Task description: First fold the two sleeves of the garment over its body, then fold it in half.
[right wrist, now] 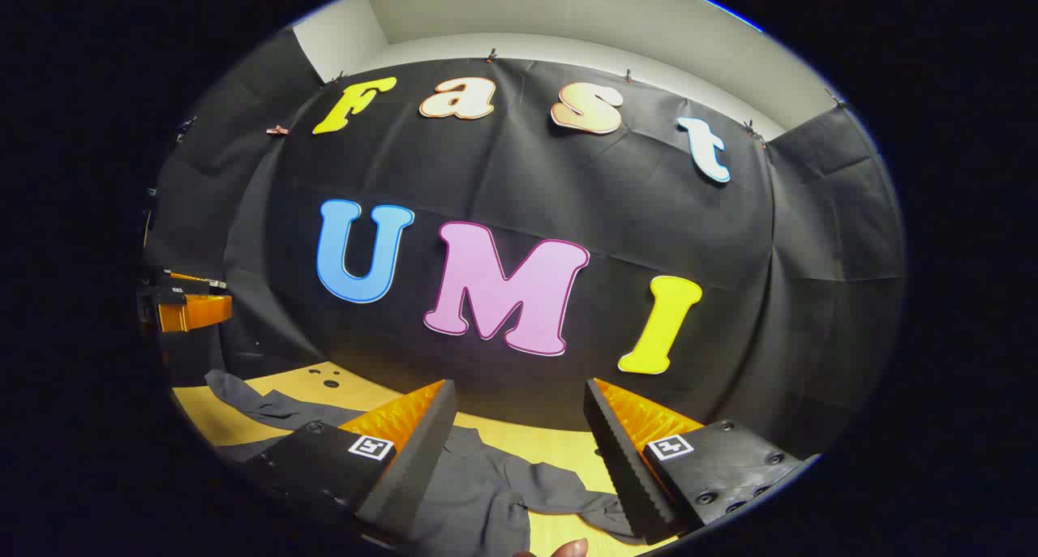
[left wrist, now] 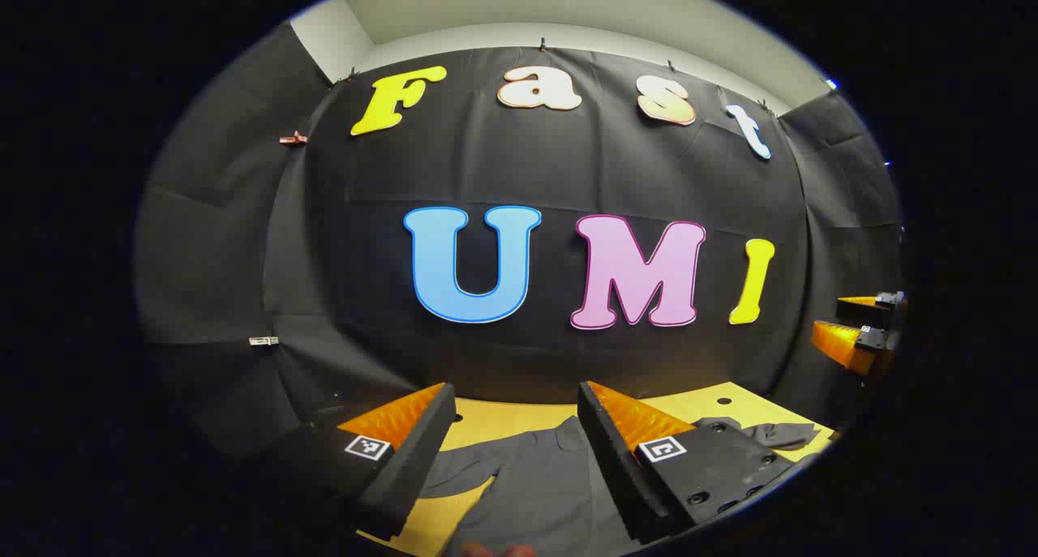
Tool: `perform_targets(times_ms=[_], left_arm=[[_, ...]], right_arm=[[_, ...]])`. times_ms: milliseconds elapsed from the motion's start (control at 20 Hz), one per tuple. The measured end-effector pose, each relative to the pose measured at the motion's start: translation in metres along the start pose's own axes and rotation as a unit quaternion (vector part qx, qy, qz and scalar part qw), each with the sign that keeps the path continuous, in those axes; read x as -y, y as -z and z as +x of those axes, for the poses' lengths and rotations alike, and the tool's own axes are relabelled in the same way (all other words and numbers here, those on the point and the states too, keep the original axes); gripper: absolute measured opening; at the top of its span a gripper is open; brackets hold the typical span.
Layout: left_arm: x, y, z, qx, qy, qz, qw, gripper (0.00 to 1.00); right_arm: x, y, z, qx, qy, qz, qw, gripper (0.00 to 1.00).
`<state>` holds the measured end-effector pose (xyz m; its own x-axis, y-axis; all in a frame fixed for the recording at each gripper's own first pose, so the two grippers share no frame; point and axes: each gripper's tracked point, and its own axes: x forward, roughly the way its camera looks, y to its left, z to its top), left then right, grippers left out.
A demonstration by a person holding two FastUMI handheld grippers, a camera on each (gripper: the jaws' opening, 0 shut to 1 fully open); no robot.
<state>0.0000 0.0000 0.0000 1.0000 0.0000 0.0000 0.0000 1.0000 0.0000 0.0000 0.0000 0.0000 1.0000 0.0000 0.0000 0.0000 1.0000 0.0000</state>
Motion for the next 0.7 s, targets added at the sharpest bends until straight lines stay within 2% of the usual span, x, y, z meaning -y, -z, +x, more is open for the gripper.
perform_targets(times_ms=[300,450,700], left_arm=[[0.010,0.008,0.008,0.002,0.035,0.015,0.999,0.95],[0.018,0.012,0.020,0.002,0.047,0.024,0.999,0.95],[0.029,0.024,0.040,-0.015,0.036,0.027,0.999,0.96]], right_arm=[[0.022,-0.004,-0.006,0.003,0.044,-0.017,0.999,0.97],[0.032,0.007,-0.006,-0.009,0.055,-0.006,0.998,0.97],[0.056,0.029,0.004,-0.025,0.061,-0.006,0.998,0.97]])
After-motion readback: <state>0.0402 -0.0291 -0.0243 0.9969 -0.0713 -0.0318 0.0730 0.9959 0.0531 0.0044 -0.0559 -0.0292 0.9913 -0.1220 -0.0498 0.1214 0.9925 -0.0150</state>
